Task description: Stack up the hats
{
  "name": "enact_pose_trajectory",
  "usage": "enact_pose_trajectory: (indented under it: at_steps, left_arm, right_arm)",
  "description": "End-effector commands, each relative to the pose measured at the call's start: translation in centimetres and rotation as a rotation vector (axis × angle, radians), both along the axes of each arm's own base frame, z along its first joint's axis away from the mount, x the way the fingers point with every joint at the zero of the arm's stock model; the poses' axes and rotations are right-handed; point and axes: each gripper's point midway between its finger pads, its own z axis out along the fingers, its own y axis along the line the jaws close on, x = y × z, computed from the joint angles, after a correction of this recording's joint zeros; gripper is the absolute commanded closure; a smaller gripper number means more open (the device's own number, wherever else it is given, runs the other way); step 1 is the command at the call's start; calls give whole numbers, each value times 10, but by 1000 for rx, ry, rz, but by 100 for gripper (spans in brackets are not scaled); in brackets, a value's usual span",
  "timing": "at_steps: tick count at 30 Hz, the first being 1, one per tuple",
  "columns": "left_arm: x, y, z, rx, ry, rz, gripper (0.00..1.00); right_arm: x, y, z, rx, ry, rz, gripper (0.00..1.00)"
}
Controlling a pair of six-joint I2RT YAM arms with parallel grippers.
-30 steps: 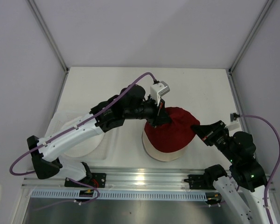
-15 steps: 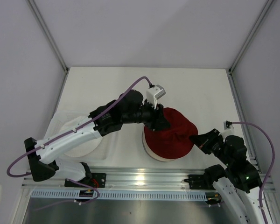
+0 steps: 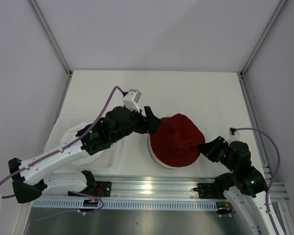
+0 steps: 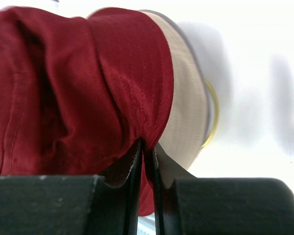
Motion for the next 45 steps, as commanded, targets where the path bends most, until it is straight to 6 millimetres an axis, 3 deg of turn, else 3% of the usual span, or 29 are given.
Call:
enact_pose_trajectory:
  at_steps: [1,5,13,16,18,19,24,31,34,40,42,45]
  left_arm:
    - [21,14,-15,-160,87,163,17]
    - [26,11,-33,-236,153,122,19]
    - [25,-1,-66,-224,266,124,26]
    - [25,4,-86,-251,311,153,33]
    - [26,9,-82,-316,316,152,35]
    - [27,14,-93,-349,331,170,37]
    - [24,21,-83,-429,299,157,38]
    - [18,9,-70,-532,296,45,43]
    - [14,6,-73,-530,309,20,48]
    - [16,2,-69,-506,302,7,48]
    - [18,2,-84,-454,341,32,48]
    - [19,-1,-86,-456,358,26,47]
  right_arm:
    - [5,-6,-27,-81,13,-3,85]
    - [7,-1,-28,-71,-4,22,84]
    - [9,-6,-19,-98,-39,13,83]
    - [9,-6,-19,-97,-38,11,83]
    - [10,-6,-19,-95,-39,10,83]
    - [10,-5,-20,-94,-40,10,83]
    - [14,-4,-18,-85,-54,7,82]
    - [17,2,-21,-70,-44,24,82]
    - [17,3,-21,-62,-42,27,82]
    - [19,3,-20,-62,-51,25,82]
    - [19,3,-20,-61,-51,26,82]
    - [19,4,-20,-64,-48,29,82]
